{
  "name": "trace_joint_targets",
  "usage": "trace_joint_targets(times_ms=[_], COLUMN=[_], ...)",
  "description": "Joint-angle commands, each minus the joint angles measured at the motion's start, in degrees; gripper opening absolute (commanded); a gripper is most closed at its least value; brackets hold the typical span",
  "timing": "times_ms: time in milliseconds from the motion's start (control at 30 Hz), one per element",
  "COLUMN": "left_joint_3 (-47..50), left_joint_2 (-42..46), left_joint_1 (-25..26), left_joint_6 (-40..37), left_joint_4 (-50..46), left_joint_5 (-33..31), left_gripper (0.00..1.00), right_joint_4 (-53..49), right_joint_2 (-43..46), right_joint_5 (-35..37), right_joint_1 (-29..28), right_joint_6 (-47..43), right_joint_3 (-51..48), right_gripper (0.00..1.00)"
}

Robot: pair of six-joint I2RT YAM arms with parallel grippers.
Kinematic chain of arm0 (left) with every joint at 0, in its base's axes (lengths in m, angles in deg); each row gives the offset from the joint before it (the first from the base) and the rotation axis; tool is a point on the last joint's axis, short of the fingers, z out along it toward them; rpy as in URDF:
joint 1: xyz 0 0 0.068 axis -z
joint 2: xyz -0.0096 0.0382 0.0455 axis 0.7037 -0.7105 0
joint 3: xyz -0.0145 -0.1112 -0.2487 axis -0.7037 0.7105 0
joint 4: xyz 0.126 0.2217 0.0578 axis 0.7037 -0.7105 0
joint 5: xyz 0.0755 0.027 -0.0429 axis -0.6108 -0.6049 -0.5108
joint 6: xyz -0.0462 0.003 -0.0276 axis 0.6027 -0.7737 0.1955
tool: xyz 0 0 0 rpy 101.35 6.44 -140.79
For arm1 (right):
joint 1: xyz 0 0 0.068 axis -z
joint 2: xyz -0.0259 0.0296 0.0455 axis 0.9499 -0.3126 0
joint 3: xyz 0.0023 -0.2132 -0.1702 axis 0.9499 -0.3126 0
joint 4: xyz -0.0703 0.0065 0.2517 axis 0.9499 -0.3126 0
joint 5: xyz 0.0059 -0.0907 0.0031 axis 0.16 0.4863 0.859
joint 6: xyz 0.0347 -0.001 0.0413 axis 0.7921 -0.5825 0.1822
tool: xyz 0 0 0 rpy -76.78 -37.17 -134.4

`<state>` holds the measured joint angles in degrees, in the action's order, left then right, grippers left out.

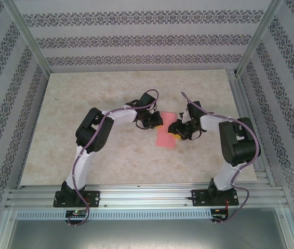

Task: Fold a paper plane with a square sheet of paper (pick it up from the middle)
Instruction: Fold the square sheet of paper in half at the center of the table.

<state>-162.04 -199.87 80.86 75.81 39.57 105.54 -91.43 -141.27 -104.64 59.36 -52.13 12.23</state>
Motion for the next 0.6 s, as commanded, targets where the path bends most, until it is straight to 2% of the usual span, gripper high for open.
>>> trace_joint_targets(times_ms=[0,100,333,567], left_joint_3=[-0.5,-0.6,-0.7,-1.0], left_joint_2=[-2.1,-2.1,-2.1,-2.2], left_joint_1=[0.9,0.8,0.9,0.9], left_joint_6=[-1.8,-1.8,-1.8,-2.0], left_joint_4=[-3.1,-3.1,-3.2,-3.6], left_joint_5=[-0.3,-0.4,-0.4,-0.5], left_gripper=[0.13,0.13,0.13,0.13], right_joint_4=[-1.0,-1.7,-2.1,-1.2], right_joint_2=[2.5,2.7,-4.1,-8.7], right_joint_5=[-0.7,-0.6,-0.8,-0.1], right_joint_1=[0.5,1.0,1.9,2.8], right_joint_6=[-1.8,-2.2,-4.3,-5.5], right_joint_3=[3.6,6.2,9.7,9.4], right_gripper=[0.43,0.43,0.41,0.41])
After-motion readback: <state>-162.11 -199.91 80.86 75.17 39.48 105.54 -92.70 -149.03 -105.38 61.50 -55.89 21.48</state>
